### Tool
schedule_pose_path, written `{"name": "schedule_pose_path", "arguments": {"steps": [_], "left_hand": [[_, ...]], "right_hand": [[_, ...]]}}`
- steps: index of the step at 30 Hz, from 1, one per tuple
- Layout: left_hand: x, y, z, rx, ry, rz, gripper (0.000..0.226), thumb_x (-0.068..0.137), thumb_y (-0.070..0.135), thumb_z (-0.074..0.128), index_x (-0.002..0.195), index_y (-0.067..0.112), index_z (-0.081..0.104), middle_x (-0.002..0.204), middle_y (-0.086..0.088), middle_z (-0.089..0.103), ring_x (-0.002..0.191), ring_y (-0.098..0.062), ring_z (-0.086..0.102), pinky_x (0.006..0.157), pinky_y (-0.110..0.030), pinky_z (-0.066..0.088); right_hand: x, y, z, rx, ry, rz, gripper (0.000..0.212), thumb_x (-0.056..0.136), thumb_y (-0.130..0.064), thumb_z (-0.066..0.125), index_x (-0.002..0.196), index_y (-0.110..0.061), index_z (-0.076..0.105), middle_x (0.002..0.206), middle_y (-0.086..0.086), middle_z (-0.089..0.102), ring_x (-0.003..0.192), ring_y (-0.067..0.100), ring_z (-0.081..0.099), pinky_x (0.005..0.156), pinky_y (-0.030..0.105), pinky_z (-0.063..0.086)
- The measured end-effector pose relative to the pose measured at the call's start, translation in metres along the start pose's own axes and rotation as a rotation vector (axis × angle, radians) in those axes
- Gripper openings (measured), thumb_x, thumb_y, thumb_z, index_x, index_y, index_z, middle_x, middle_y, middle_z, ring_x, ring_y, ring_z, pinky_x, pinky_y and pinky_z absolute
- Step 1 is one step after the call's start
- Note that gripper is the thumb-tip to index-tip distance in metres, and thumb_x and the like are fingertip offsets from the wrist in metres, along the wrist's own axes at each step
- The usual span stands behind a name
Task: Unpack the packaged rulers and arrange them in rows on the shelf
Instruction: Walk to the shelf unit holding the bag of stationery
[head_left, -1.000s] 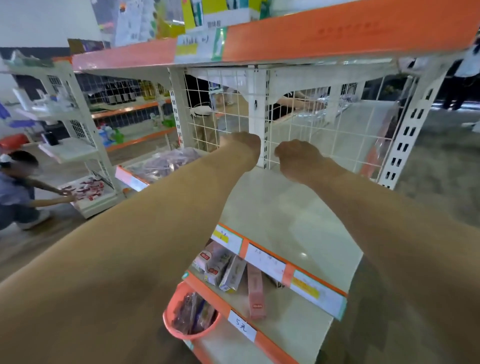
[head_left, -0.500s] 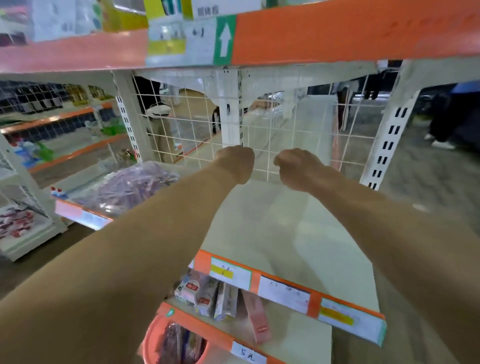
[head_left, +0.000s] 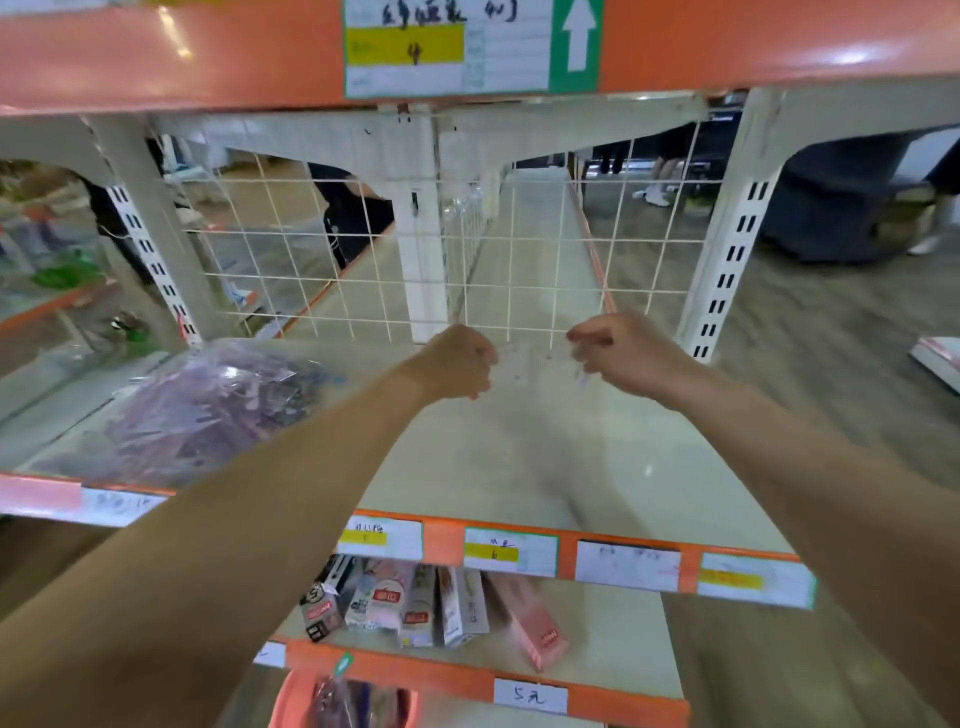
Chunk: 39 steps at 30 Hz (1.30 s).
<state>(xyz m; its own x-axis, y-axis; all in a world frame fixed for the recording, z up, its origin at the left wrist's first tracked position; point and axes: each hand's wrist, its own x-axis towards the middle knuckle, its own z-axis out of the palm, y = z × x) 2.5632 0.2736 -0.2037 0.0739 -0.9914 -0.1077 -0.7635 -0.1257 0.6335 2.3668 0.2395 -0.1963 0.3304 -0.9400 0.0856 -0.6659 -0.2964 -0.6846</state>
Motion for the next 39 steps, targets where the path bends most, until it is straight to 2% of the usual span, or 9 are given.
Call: {"name": "schedule_pose_path", "arguments": {"steps": [2,5,13,17,20,26,29,33,39], "left_hand": [[-0.003,-0.006,0.005,-0.099,-0.034,-0.028,0.021,0.097,0.012,0.043,0.104,0.005,0.062,0.079,-0.008,0.066,0.060,-0.015,0.062,0.055,-0.020,0.046],[-0.006,-0.016,0.010,-0.212,-0.042,-0.066,0.023,0.097,0.015,0.042,0.090,0.006,0.062,0.064,-0.006,0.058,0.052,-0.017,0.054,0.061,-0.029,0.052],[-0.018,-0.034,0.006,-0.537,-0.064,-0.196,0.019,0.098,0.015,0.048,0.091,0.009,0.063,0.062,-0.006,0.056,0.050,-0.016,0.051,0.060,-0.030,0.057],[-0.025,-0.034,0.007,-0.705,-0.126,-0.229,0.019,0.096,0.002,0.047,0.105,0.011,0.061,0.080,-0.010,0.072,0.055,-0.015,0.063,0.058,-0.025,0.055],[-0.029,-0.030,0.009,-0.778,-0.136,-0.244,0.023,0.095,-0.003,0.043,0.108,0.008,0.059,0.085,-0.012,0.072,0.051,-0.013,0.057,0.047,-0.022,0.044],[-0.029,-0.026,0.019,-0.967,-0.188,-0.310,0.023,0.098,0.002,0.037,0.106,0.008,0.058,0.081,-0.010,0.072,0.053,-0.014,0.054,0.043,-0.020,0.041],[-0.033,-0.024,0.022,-1.082,-0.258,-0.290,0.024,0.096,-0.002,0.036,0.110,0.008,0.053,0.095,-0.013,0.072,0.066,-0.019,0.066,0.054,-0.025,0.051],[-0.035,-0.025,0.022,-1.210,-0.302,-0.251,0.023,0.091,0.005,0.049,0.113,0.006,0.058,0.098,-0.013,0.071,0.086,-0.024,0.071,0.071,-0.033,0.059],[-0.032,-0.021,0.028,-1.092,-0.137,-0.263,0.013,0.099,0.010,0.046,0.095,0.013,0.058,0.084,-0.007,0.071,0.068,-0.018,0.069,0.059,-0.025,0.056]], "right_hand": [[-0.007,0.005,-0.002,0.280,-0.001,0.111,0.024,0.094,-0.009,0.053,0.116,-0.006,0.063,0.103,0.011,0.069,0.085,0.022,0.067,0.074,0.028,0.053],[-0.013,0.013,-0.005,0.518,-0.003,0.209,0.021,0.094,-0.014,0.056,0.111,-0.003,0.063,0.091,0.009,0.071,0.075,0.019,0.069,0.070,0.028,0.058],[-0.016,0.027,-0.002,0.767,0.037,0.311,0.010,0.090,-0.016,0.061,0.098,-0.010,0.063,0.076,0.002,0.073,0.052,0.007,0.061,0.050,0.019,0.046],[-0.019,0.033,0.001,1.028,0.006,0.313,0.012,0.090,-0.011,0.062,0.101,-0.008,0.066,0.081,0.006,0.072,0.067,0.011,0.068,0.059,0.020,0.056],[-0.022,0.033,0.003,1.148,-0.023,0.273,0.011,0.090,-0.004,0.060,0.099,-0.007,0.066,0.086,0.008,0.072,0.077,0.015,0.070,0.074,0.025,0.059],[-0.030,0.024,0.026,0.831,-0.014,0.072,0.021,0.088,0.004,0.059,0.101,-0.008,0.070,0.096,0.008,0.072,0.091,0.013,0.069,0.086,0.023,0.055],[-0.032,0.019,0.034,0.450,-0.047,-0.080,0.030,0.087,0.001,0.058,0.104,-0.021,0.068,0.095,-0.007,0.069,0.087,0.000,0.066,0.082,0.015,0.052],[-0.032,0.015,0.041,0.230,-0.188,-0.154,0.036,0.085,-0.004,0.061,0.117,-0.022,0.062,0.112,-0.006,0.062,0.082,0.011,0.068,0.076,0.029,0.056],[-0.029,0.010,0.044,0.296,-0.213,-0.149,0.026,0.087,-0.010,0.062,0.114,-0.013,0.063,0.095,0.000,0.068,0.081,0.017,0.069,0.079,0.033,0.057]]}}
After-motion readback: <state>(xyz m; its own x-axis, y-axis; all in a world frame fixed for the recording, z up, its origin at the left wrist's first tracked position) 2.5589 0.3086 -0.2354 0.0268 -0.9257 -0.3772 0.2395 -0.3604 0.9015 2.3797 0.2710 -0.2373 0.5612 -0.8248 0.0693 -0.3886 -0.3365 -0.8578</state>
